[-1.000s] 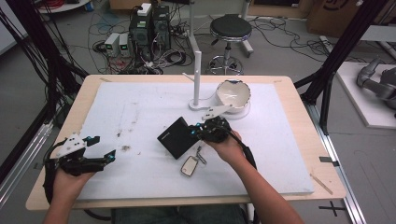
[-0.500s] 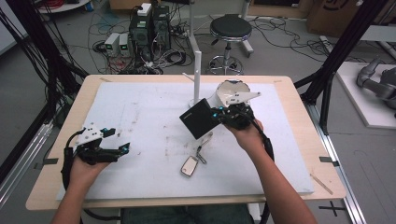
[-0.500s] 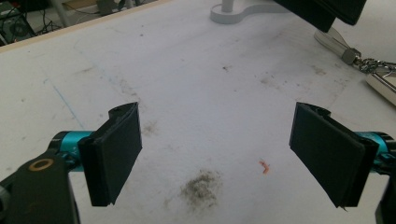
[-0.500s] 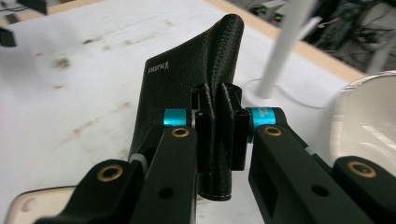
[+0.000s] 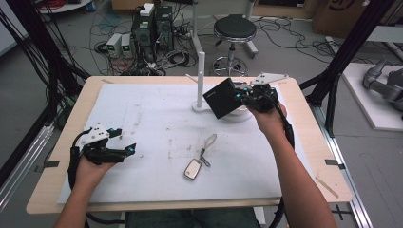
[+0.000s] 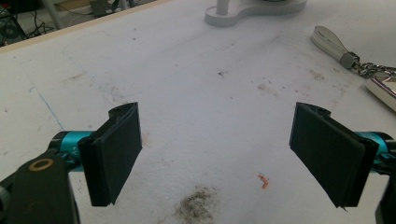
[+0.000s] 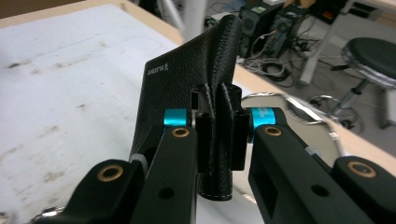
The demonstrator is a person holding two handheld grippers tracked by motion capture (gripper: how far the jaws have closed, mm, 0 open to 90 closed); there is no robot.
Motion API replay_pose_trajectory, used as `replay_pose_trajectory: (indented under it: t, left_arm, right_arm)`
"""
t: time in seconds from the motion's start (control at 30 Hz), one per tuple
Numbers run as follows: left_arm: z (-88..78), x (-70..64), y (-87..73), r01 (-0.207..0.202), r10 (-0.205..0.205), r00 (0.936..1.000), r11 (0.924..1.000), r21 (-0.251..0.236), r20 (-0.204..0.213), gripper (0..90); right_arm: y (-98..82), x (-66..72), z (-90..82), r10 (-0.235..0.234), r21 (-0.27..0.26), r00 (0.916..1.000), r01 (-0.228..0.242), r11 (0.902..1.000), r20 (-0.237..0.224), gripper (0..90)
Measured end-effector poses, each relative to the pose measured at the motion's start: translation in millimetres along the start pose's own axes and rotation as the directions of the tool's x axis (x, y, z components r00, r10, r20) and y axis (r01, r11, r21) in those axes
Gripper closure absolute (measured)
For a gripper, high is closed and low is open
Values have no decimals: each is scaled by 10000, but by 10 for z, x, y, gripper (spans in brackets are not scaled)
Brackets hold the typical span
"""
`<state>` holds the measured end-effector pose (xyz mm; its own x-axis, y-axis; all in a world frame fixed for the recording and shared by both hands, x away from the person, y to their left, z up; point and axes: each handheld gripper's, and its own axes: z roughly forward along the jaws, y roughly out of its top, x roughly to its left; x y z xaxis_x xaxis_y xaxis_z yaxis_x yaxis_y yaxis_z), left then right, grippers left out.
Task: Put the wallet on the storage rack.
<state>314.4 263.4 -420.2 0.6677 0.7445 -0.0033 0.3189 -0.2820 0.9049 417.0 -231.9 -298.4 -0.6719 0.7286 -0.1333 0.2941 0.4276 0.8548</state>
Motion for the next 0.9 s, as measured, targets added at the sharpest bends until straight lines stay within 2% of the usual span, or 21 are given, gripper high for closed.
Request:
replay_pose_trajectory:
  t: [0.17, 0.33, 0.43, 0.5, 0.9]
  left_arm:
    - [-16, 1, -4, -1, 1, 10000, 10000, -13, -35, 169]
    - [-37, 0, -10, 15, -15, 10000, 10000, -28, -78, 169]
    - [-47, 1, -15, 18, -18, 10000, 10000, -35, -78, 169]
    - [-51, 2, -17, 26, -27, 9999, 10000, -27, -98, 169]
    - [-55, 5, -27, 45, -45, 9999, 10000, 13, -117, 169]
  right_arm:
    - [84, -111, -44, -260, 51, 9987, 258, 9997, 427, 858]
    - [124, -204, -75, -303, 161, 9968, 292, 9994, 740, 858]
    - [157, -272, -96, -326, 224, 9941, 304, 9993, 1031, 857]
    - [168, -314, -91, -504, 210, 9919, 483, 9986, 1166, 857]
    - [133, -490, 18, -398, 654, 9847, 291, 9974, 1695, 856]
